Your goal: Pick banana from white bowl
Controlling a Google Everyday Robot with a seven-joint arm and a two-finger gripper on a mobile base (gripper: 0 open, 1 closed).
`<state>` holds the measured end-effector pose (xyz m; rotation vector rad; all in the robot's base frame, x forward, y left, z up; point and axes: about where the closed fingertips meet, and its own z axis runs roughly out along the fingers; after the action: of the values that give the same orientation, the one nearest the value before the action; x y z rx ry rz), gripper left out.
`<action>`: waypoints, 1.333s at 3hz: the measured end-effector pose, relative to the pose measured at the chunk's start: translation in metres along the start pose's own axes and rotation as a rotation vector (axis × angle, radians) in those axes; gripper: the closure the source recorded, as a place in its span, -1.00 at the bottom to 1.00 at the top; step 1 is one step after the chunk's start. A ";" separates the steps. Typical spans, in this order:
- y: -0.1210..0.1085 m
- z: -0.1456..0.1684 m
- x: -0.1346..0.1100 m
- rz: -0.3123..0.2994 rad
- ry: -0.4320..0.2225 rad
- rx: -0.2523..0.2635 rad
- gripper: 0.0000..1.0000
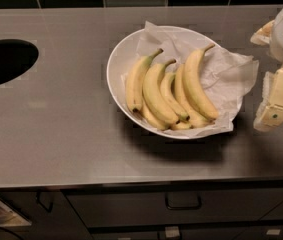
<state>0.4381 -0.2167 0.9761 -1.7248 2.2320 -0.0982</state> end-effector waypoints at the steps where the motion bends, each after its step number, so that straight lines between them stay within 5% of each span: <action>1: 0.000 0.000 0.000 0.000 0.000 0.000 -1.00; 2: -0.002 0.015 -0.004 0.050 -0.061 -0.004 -1.00; 4: -0.018 0.077 -0.054 0.117 -0.271 -0.105 -1.00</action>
Offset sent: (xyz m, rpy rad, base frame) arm 0.0204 0.0142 -0.0395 0.1998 0.0027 -0.0866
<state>0.4891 -0.1589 0.9184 -1.5473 2.1611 0.2680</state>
